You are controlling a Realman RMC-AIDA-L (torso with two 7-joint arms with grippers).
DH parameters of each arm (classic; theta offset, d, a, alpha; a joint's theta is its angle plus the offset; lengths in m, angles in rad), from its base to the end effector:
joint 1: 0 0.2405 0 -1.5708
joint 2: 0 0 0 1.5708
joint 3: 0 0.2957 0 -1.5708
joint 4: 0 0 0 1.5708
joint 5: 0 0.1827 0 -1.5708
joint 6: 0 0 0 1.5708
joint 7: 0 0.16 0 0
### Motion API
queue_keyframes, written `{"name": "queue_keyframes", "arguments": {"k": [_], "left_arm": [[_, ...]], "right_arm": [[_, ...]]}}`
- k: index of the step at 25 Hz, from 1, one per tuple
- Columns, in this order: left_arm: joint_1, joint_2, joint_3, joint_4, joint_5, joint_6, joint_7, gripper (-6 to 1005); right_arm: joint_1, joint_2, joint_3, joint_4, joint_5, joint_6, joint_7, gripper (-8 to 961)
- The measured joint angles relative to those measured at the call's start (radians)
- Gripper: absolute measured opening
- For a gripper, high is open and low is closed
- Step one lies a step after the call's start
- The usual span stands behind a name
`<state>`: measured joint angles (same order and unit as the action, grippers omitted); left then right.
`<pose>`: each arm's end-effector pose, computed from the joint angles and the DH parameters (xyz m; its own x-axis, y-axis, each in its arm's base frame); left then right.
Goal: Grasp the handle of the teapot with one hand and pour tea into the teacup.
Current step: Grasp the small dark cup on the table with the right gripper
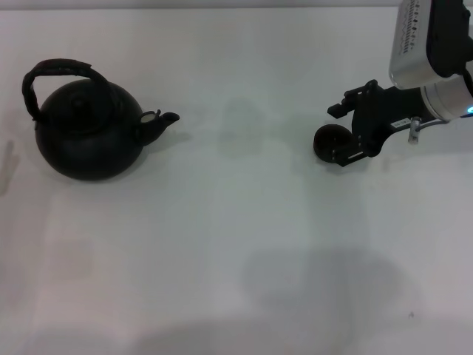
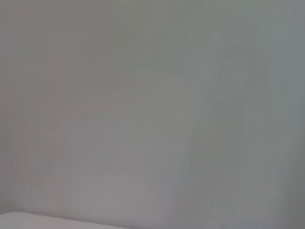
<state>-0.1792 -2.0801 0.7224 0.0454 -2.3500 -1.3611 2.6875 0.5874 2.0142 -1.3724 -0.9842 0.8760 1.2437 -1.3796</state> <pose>-0.4139 0.2403 0.0077 0.5951 0.0296 0.8031 0.8037 -0.0138 -0.5949 0.2602 0.3672 -0.0545 0.9676 -0.1872 0.1695 -0.1382 -0.9543 -0.2649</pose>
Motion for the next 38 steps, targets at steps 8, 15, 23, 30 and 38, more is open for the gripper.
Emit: {"name": "queue_keyframes", "arguments": {"k": [8,15,23,30,38], "left_arm": [[-0.003,0.000,0.000,-0.010,0.001,-0.005,0.000,887],[0.002,-0.001,0.000,-0.012,0.002,-0.017,0.000,886],[-0.001,-0.002,0.000,-0.023,0.002,-0.029,0.000,886],[-0.003,-0.002,0.000,-0.023,0.002,-0.030,0.000,886],[-0.003,-0.002,0.000,-0.023,0.001,-0.030,0.000,886]], "right_arm": [[0.003,0.000,-0.016,0.004,-0.028,-0.021,0.003,812],[0.010,0.000,-0.029,0.038,-0.030,-0.038,-0.002,812],[0.011,0.000,-0.090,0.049,-0.039,-0.104,0.003,811],[0.014,0.000,-0.095,0.051,-0.048,-0.108,0.004,811],[0.014,0.001,-0.140,0.064,-0.054,-0.138,0.004,810]]}}
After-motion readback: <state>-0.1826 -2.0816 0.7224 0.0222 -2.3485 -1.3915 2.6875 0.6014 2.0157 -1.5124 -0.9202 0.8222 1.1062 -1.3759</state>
